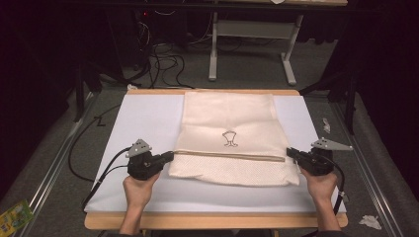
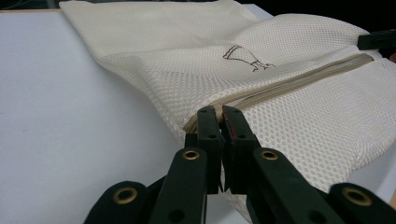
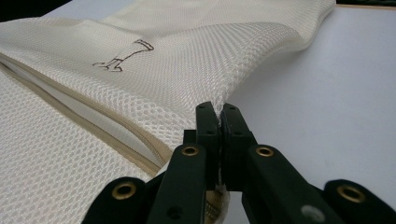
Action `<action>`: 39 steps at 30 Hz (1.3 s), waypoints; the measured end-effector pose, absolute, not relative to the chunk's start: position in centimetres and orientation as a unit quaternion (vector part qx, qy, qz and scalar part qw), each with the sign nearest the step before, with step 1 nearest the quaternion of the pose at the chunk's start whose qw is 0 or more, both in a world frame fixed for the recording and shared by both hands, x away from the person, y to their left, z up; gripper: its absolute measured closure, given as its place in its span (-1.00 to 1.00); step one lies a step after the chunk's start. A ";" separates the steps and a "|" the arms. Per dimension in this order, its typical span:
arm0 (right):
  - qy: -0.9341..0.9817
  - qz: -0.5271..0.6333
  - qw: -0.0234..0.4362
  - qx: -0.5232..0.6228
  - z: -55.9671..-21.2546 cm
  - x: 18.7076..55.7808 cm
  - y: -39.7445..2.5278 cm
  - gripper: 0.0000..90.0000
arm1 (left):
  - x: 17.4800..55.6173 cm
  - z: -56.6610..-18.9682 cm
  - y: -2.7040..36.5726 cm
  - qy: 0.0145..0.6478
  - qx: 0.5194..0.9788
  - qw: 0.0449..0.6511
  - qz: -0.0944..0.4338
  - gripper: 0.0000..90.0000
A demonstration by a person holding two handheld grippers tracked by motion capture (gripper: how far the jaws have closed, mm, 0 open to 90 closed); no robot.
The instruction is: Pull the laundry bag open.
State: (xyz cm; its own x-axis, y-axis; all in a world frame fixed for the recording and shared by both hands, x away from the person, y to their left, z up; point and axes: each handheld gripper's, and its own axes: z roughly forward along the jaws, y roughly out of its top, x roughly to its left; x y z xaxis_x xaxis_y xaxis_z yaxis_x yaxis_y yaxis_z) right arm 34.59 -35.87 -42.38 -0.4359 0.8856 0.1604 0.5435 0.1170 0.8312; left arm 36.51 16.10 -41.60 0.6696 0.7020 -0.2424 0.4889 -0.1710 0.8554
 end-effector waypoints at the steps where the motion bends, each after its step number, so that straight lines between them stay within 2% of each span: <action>1: 0.724 0.442 0.198 0.491 -42.3 34.6 -35.9 0.98 | 36.5 -41.6 16.1 0.392 0.759 0.510 0.103 0.94; 26: 0.723 0.450 0.196 0.487 -41.7 34.1 -36.3 0.97 | 36.3 -41.1 16.6 0.380 0.761 0.517 0.101 0.93; 39: 0.733 0.447 0.185 0.479 -43.0 33.2 -36.4 0.96 | 34.8 -41.6 16.5 0.369 0.775 0.503 0.099 0.93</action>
State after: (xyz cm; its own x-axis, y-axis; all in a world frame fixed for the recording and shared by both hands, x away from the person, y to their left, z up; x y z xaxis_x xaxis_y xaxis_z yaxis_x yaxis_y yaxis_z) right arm 33.16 -36.38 -42.96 -0.4736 0.8665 0.1576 0.5359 0.1415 0.8324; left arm 34.81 16.55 -41.56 0.7075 0.6722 -0.2181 0.4730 -0.2212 0.8529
